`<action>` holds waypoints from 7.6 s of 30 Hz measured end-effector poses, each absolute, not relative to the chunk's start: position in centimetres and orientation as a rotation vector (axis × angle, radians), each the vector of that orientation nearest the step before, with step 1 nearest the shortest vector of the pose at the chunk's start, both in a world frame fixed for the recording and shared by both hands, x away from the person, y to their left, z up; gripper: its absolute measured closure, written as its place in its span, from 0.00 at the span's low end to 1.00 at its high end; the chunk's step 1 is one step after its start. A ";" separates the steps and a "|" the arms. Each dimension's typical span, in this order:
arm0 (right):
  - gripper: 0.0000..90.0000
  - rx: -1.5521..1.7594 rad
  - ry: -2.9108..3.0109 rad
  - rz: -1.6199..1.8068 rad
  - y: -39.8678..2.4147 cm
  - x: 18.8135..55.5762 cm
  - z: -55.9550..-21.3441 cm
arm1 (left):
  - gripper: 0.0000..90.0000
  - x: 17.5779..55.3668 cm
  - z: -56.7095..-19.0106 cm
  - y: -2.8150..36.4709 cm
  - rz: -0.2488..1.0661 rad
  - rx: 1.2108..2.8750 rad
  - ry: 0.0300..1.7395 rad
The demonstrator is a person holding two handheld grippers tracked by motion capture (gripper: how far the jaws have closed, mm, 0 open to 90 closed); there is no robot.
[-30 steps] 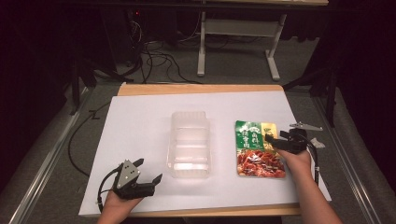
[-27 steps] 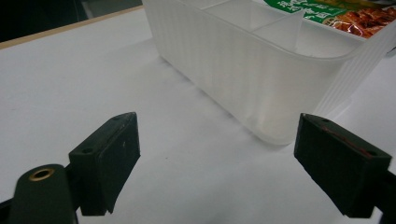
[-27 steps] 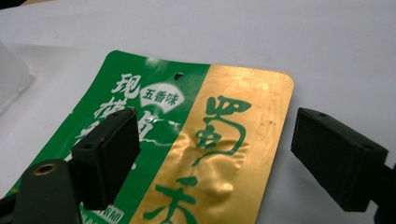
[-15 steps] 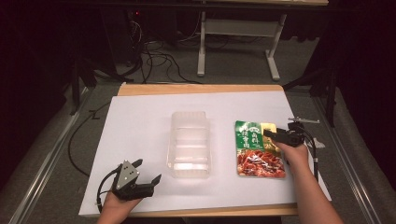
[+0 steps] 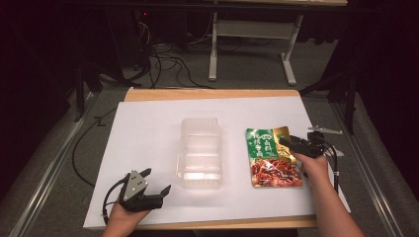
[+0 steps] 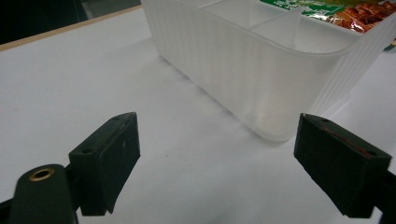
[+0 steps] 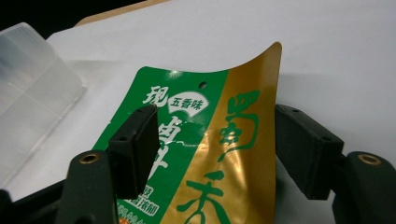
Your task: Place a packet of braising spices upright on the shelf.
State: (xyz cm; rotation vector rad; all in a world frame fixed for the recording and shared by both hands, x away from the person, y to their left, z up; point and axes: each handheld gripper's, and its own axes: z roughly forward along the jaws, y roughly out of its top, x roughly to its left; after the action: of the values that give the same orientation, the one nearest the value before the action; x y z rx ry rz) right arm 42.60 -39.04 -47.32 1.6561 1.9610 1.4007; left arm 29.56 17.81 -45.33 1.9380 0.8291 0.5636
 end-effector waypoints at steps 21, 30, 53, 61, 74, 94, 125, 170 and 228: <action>0.36 1.718 2.027 1.363 -38.8 42.9 -48.1 | 0.17 29.5 -45.3 17.8 0.563 1.939 0.827; 0.47 1.700 2.058 1.422 -39.0 42.8 -48.1 | 0.17 29.5 -45.3 17.7 0.563 1.944 0.822; 0.66 1.527 2.213 1.261 -37.0 42.6 -48.1 | 0.17 29.5 -45.3 17.6 0.557 1.952 0.812; 0.80 1.494 2.240 1.220 -36.7 42.5 -48.1 | 0.17 29.5 -45.3 17.6 0.556 1.954 0.810; 1.00 1.452 2.234 1.122 -36.1 42.3 -48.0 | 0.17 29.4 -45.3 17.6 0.559 1.954 0.809; 1.00 1.456 2.141 1.200 -37.2 39.7 -45.3 | 0.17 29.5 -45.2 17.7 0.558 1.941 0.816; 1.00 1.270 1.994 1.542 -38.0 33.0 -39.4 | 0.17 29.5 -45.1 17.8 0.559 1.931 0.820; 1.00 0.914 1.758 1.752 -32.3 31.8 -35.8 | 0.17 29.3 -44.7 18.2 0.588 1.889 0.817; 1.00 0.669 1.896 1.958 -16.6 34.4 -36.7 | 0.17 29.3 -44.7 18.9 0.595 1.858 0.845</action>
State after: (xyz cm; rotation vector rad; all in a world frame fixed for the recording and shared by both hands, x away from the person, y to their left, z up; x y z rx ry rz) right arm 34.37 -16.56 -36.73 0.6694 1.8959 1.9576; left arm 29.30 18.85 -44.67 1.8583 0.8453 0.5950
